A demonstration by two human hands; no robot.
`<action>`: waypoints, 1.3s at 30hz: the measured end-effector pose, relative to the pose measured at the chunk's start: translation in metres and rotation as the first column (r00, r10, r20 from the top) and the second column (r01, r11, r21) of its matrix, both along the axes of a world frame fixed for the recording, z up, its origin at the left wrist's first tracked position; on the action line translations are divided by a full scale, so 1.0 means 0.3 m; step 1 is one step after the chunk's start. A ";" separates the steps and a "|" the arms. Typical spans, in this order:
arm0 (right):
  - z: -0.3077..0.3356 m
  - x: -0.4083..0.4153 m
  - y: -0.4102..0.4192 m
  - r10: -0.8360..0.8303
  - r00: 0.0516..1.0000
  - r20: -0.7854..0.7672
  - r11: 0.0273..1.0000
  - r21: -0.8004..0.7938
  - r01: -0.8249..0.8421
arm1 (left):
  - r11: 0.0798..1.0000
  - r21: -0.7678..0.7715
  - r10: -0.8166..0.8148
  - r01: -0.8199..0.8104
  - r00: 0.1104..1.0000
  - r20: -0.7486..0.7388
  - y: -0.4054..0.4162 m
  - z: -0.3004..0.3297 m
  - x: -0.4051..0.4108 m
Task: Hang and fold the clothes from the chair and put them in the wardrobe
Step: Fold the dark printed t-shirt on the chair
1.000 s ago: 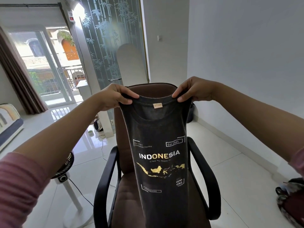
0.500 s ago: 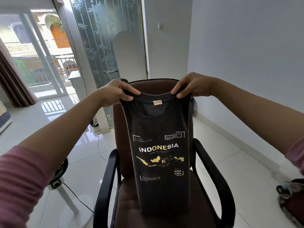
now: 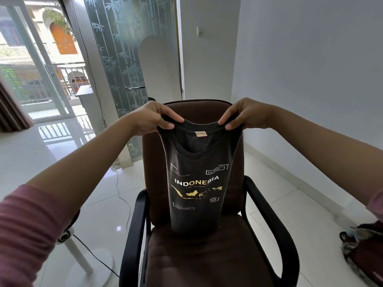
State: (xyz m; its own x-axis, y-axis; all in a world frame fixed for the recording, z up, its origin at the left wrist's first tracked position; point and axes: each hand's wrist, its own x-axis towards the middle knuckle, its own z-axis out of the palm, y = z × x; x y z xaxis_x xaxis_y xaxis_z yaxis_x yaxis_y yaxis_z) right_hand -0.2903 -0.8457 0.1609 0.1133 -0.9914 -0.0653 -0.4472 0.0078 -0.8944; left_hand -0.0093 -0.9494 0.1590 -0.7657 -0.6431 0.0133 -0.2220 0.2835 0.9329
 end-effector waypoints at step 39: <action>-1.265 0.298 0.879 0.032 0.999 0.005 0.798 0.602 -0.028 | 0.891 0.414 -0.045 -0.186 0.871 0.488 0.908 -1.243 0.311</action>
